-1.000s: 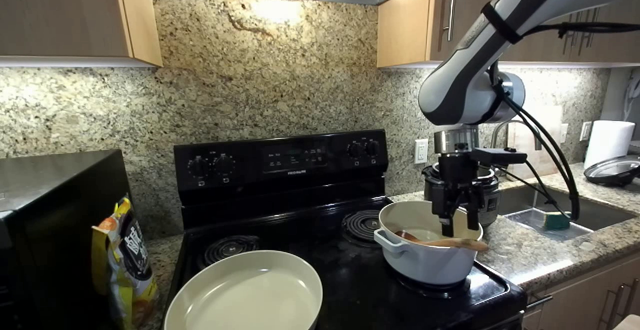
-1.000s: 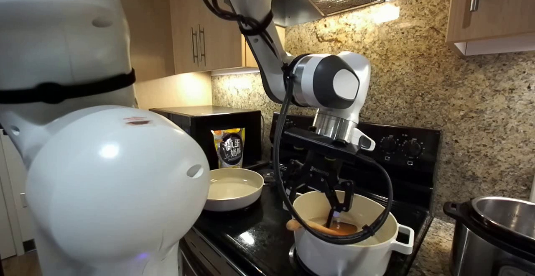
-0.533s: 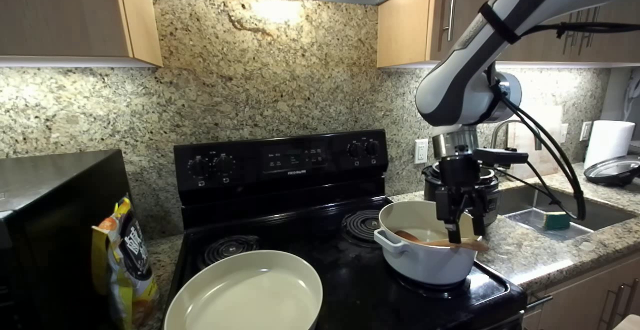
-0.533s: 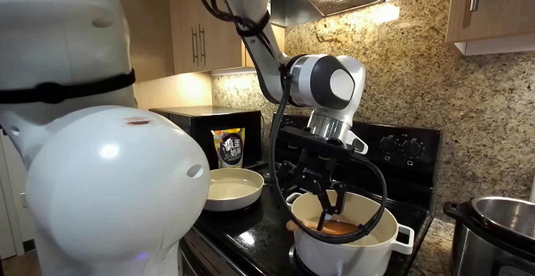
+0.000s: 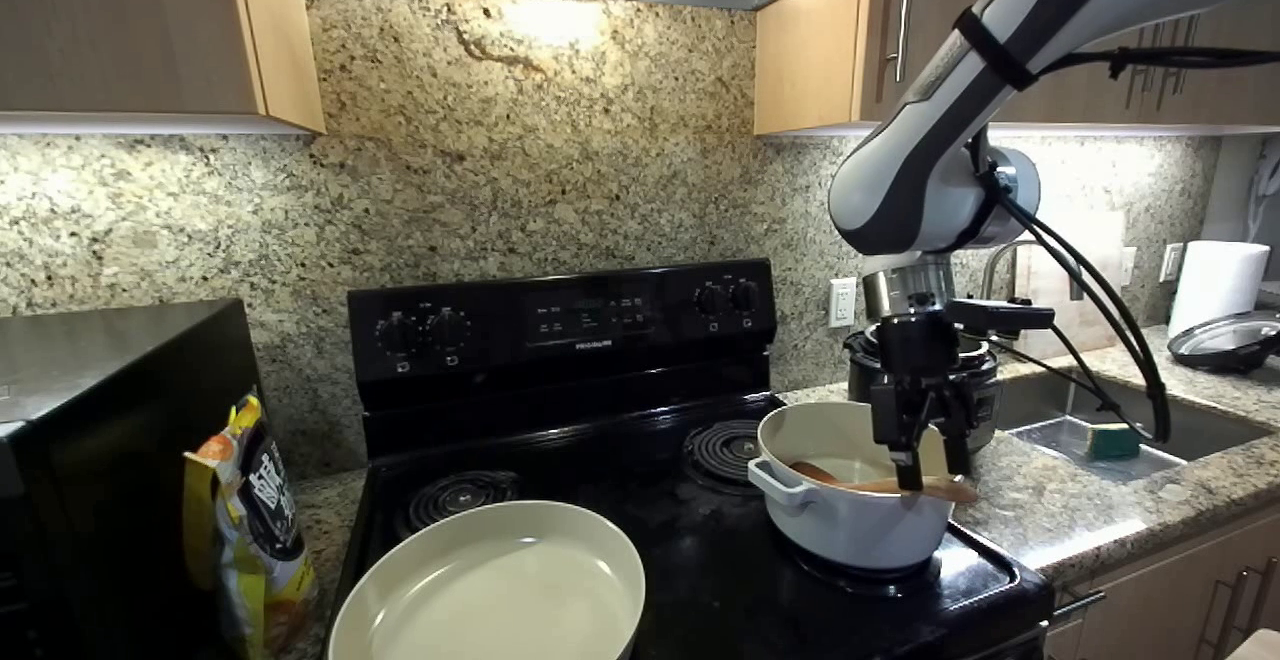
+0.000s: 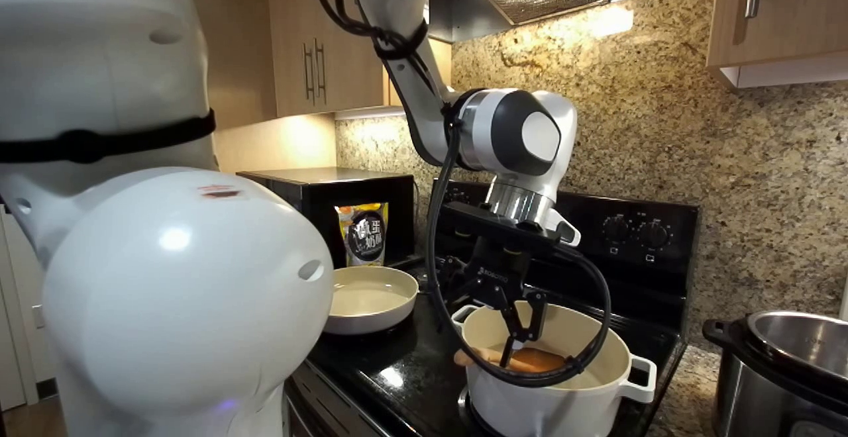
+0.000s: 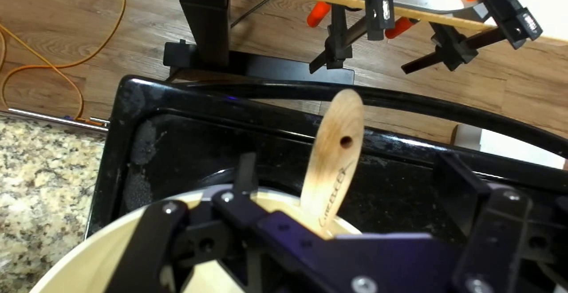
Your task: Use the wooden spatula to stir the water in the pot.
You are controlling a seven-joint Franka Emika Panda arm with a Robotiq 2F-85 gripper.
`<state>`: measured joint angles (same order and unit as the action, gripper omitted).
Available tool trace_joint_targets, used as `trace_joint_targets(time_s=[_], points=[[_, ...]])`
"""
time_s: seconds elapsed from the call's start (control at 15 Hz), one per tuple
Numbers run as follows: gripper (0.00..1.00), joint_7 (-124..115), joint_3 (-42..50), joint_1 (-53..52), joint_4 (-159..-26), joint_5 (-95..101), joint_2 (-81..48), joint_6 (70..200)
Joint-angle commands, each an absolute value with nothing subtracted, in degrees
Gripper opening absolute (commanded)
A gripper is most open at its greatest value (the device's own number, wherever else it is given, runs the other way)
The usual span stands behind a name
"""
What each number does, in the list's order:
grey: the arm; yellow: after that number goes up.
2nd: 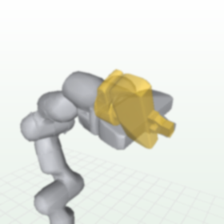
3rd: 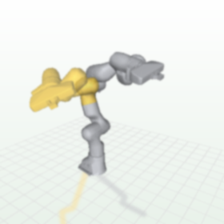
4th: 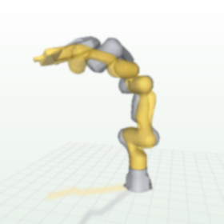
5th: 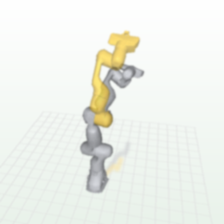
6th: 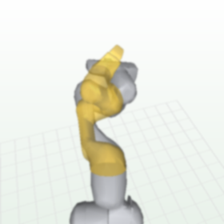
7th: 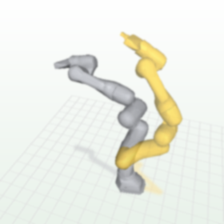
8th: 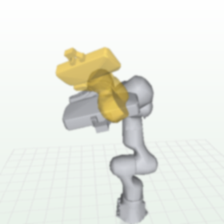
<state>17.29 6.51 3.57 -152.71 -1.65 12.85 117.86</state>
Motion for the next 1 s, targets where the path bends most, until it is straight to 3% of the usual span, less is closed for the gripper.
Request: trace_joint_targets(time_s=[0.0, 0.2, 0.27, 0.4, 0.93], points=[[1.00, 18.93, 6.48, 3.16, -151.97, -1.18, 11.58, 116.72], [0.97, 19.09, 6.49, 3.19, -151.88, -1.20, 10.81, 116.67], [0.74, 19.09, 6.52, 3.22, -151.92, -1.35, 10.67, 116.76], [0.70, 18.76, 6.47, 3.28, -152.05, -1.32, 10.65, 116.84], [0.17, 18.40, 6.54, 3.52, -152.05, -1.14, 10.92, 116.38]])
